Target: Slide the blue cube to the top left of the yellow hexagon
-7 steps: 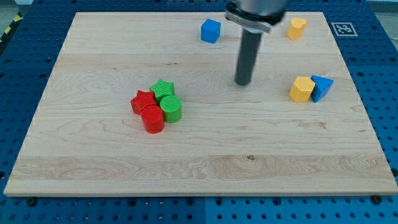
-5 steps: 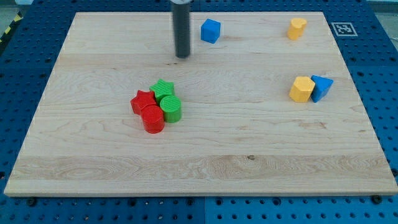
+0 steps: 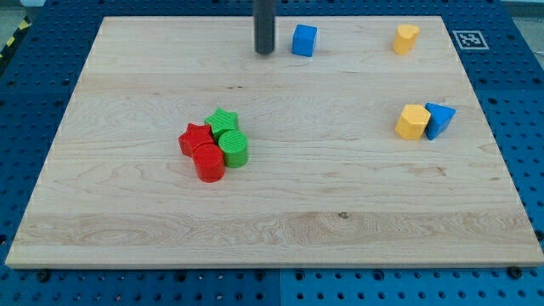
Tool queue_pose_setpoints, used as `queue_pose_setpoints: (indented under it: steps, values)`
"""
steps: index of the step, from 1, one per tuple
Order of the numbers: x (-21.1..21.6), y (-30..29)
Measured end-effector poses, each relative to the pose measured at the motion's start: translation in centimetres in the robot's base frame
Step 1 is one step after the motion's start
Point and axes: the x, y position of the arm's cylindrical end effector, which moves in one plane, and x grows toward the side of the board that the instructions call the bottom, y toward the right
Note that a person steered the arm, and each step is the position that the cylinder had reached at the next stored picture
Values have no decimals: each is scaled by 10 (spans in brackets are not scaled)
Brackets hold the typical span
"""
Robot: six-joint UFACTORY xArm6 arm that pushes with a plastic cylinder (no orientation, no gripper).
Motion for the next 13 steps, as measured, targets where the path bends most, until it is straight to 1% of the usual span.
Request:
queue_pose_setpoints:
  steps: [1,2,3,4,5,6,7,8,9,10,11,12,13]
  values:
    - [-27,8]
    - [8,69]
    - [67,125]
    - [86,145]
    - [85,92]
    - [52,53]
    - [8,66]
    - [9,105]
    - [48,136]
    - [94,148]
    - [93,137]
    - [65,97]
    - [31,110]
